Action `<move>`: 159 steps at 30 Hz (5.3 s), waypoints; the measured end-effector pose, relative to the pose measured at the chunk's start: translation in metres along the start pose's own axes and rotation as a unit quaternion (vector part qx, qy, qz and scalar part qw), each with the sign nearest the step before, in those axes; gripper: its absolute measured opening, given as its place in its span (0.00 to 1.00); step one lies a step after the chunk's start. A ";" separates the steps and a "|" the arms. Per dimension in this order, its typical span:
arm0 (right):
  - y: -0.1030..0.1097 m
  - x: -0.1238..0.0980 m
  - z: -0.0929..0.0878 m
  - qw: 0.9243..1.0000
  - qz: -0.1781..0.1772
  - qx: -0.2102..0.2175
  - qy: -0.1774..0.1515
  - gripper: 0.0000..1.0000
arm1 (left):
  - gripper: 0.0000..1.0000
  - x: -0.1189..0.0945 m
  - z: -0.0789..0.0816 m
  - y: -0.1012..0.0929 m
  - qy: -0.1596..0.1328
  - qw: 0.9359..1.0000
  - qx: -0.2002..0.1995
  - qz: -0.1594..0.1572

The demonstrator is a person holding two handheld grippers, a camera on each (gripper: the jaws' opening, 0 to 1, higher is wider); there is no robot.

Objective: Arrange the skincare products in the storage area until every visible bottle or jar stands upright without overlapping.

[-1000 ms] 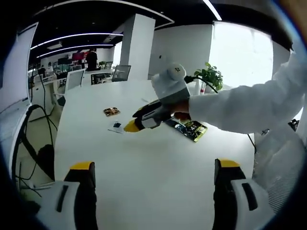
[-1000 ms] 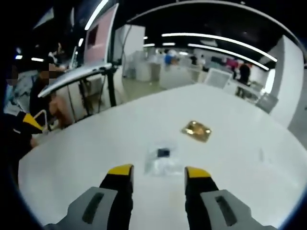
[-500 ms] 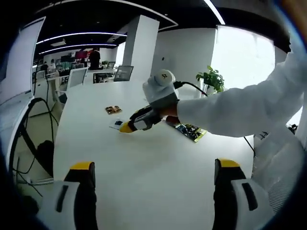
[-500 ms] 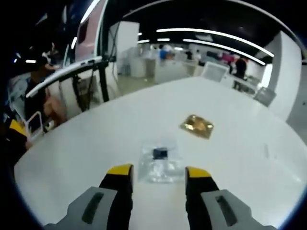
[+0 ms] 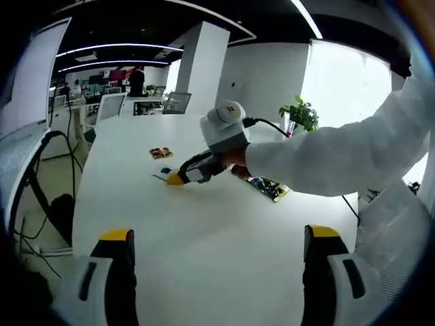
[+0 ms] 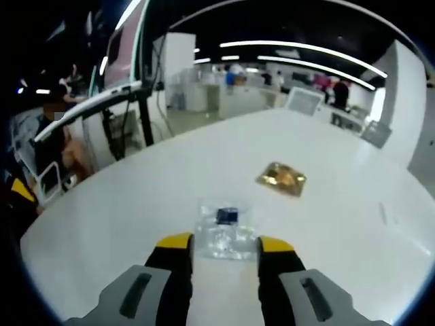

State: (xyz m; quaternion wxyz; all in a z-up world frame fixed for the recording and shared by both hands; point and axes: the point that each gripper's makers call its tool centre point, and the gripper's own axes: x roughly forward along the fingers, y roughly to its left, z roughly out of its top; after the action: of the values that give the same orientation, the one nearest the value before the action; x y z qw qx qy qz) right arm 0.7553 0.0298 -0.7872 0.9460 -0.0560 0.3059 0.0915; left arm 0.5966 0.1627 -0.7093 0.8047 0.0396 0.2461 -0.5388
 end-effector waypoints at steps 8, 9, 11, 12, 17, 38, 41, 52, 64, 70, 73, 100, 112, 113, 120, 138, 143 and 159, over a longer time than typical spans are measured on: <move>-0.009 -0.003 -0.002 0.999 -0.029 -0.018 0.003 0.00 | 0.99 -0.001 -0.001 -0.001 0.002 1.000 0.000 -0.001; -0.004 -0.002 -0.001 1.000 -0.015 -0.012 -0.003 0.00 | 0.99 -0.001 -0.001 -0.001 0.003 1.000 0.001 0.000; -0.004 -0.001 -0.002 1.000 -0.015 0.000 -0.005 0.00 | 0.99 -0.001 0.000 -0.001 0.002 1.000 0.001 -0.001; -0.007 -0.001 -0.001 1.000 -0.028 -0.008 -0.013 0.00 | 0.99 -0.002 0.000 -0.002 0.002 1.000 0.000 -0.001; -0.014 0.005 0.000 0.999 -0.031 0.014 -0.017 0.49 | 0.99 -0.002 0.000 0.000 0.001 1.000 -0.002 0.000; -0.036 0.029 0.009 0.999 -0.038 0.030 -0.015 0.36 | 0.99 0.000 -0.003 0.002 0.004 1.000 -0.008 0.000; -0.037 0.027 0.008 0.999 -0.036 0.029 -0.016 0.36 | 0.99 0.000 -0.003 0.001 0.004 1.000 -0.008 -0.001; -0.034 0.012 0.007 0.999 -0.040 -0.007 -0.016 0.00 | 0.98 -0.002 -0.005 0.004 0.004 1.000 -0.013 0.002; -0.024 -0.013 0.013 0.999 -0.017 -0.032 -0.022 0.00 | 0.98 -0.004 0.000 0.003 -0.002 1.000 -0.015 0.005; -0.012 -0.025 0.028 0.997 0.007 -0.069 -0.041 0.00 | 0.98 -0.003 0.006 -0.002 -0.007 1.000 -0.011 -0.001; -0.001 -0.028 0.032 0.993 0.026 -0.101 -0.051 0.00 | 0.98 -0.004 0.009 -0.005 -0.009 1.000 -0.011 -0.004; 0.052 -0.132 0.048 0.932 0.111 -0.327 -0.110 0.00 | 0.89 -0.014 0.033 -0.020 -0.035 0.998 -0.032 -0.042; 0.060 -0.181 0.032 0.912 0.122 -0.370 -0.124 0.00 | 0.87 -0.008 0.047 -0.031 -0.058 0.994 -0.057 -0.072; 0.062 -0.185 0.031 0.910 0.124 -0.374 -0.128 0.00 | 0.86 -0.008 0.049 -0.034 -0.061 0.993 -0.061 -0.078; 0.080 -0.215 0.022 0.884 0.147 -0.417 -0.150 0.00 | 0.84 -0.009 0.065 -0.054 -0.073 0.989 -0.063 -0.110; 0.105 -0.252 0.012 0.844 0.142 -0.483 -0.186 0.00 | 0.74 0.000 0.077 -0.103 -0.070 0.976 -0.078 -0.191; 0.109 -0.258 0.007 0.843 0.154 -0.479 -0.188 0.00 | 0.64 0.002 0.078 -0.119 -0.068 0.966 -0.104 -0.227; 0.106 -0.265 0.010 0.852 0.153 -0.461 -0.195 0.01 | 0.45 0.004 0.073 -0.121 -0.059 0.964 -0.120 -0.229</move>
State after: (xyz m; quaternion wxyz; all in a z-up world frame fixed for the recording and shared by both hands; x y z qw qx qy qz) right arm 0.5284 0.0982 -0.6286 0.8260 -0.4188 0.0422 0.3748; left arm 0.5164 0.0847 -0.6233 0.6716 -0.1459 0.2637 -0.6769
